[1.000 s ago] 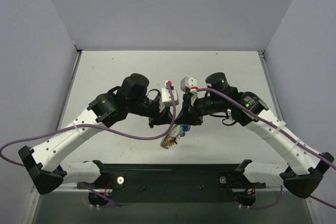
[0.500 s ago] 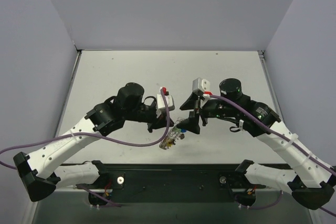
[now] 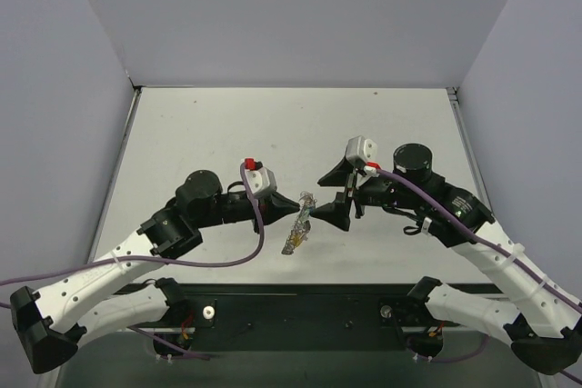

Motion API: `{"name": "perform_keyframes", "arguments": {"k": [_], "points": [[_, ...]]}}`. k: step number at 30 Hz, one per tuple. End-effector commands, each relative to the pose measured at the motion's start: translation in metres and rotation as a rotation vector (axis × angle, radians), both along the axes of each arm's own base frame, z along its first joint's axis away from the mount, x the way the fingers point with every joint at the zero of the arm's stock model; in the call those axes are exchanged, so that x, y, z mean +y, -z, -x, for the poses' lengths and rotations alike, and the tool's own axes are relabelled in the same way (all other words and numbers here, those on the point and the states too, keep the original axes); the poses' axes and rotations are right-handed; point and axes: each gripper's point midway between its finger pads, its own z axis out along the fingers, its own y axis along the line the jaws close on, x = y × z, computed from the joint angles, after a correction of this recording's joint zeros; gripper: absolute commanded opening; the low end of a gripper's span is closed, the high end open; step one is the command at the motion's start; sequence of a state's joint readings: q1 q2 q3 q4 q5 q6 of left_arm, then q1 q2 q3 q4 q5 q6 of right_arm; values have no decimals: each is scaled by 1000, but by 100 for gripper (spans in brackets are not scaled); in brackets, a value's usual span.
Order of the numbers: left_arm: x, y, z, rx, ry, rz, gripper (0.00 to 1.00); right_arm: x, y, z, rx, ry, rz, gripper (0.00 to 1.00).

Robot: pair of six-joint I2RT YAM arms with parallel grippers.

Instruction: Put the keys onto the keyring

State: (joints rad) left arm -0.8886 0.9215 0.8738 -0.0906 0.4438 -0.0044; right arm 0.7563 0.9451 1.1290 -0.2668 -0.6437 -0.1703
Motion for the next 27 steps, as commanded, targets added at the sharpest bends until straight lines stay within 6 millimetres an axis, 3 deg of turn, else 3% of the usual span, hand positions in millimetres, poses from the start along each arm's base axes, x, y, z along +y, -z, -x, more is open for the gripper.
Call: {"name": "perform_keyframes", "arguments": {"k": [1, 2, 4, 5, 7, 11, 22, 27], "points": [[6, -77, 3, -142, -27, 322, 0, -3, -22, -4, -64, 22, -78, 66], [6, -68, 3, -136, -29, 329, 0, -3, -23, -4, -65, 26, -84, 65], [13, -81, 7, -172, -37, 400, 0, -4, -22, -5, -63, 28, -86, 65], [14, -72, 8, -170, -39, 403, 0, -3, -22, -4, -61, 22, -89, 65], [21, -81, 9, -189, -56, 457, 0, -4, -21, -5, -57, 25, -89, 65], [26, -78, 8, -189, -75, 494, 0, -4, -19, -7, -48, 29, -95, 65], [21, -83, 8, -177, -52, 553, 0, 15, -24, 17, 26, -154, -179, 68], [21, -92, 11, -190, -40, 593, 0, 20, -28, 15, 28, -161, -204, 65]]}}
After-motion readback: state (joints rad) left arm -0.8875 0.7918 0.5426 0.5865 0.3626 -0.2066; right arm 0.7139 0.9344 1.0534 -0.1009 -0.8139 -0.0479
